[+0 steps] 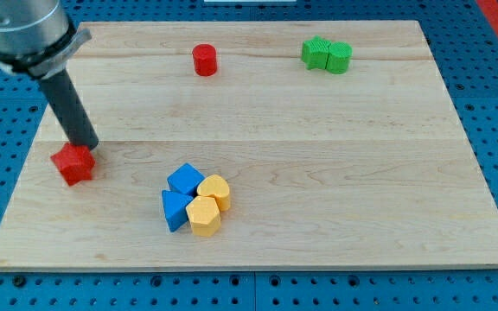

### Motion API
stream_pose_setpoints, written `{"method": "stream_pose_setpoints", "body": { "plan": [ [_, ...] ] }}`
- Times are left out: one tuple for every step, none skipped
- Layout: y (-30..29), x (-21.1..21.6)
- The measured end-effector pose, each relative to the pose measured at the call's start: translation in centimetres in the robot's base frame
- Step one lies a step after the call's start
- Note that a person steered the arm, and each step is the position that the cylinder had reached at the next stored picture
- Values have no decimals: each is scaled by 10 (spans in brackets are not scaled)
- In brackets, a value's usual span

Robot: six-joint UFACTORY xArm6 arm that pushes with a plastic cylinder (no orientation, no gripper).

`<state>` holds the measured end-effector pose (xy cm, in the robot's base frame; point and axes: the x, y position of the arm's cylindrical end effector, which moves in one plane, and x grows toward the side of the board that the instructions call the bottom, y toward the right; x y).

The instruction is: Push the red circle towards the center left

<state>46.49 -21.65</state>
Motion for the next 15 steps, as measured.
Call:
{"method": "stream_pose_setpoints", "body": {
  "plan": [
    [-11,23],
    [17,1],
    [85,-27],
    [146,-61],
    [173,-107],
    [173,-142],
    [171,-161],
    [171,-171],
    [172,-172],
    [179,-172],
    [183,-172],
    [183,-172],
    [190,-175],
    [190,-193],
    [160,-194]
  ]
}}
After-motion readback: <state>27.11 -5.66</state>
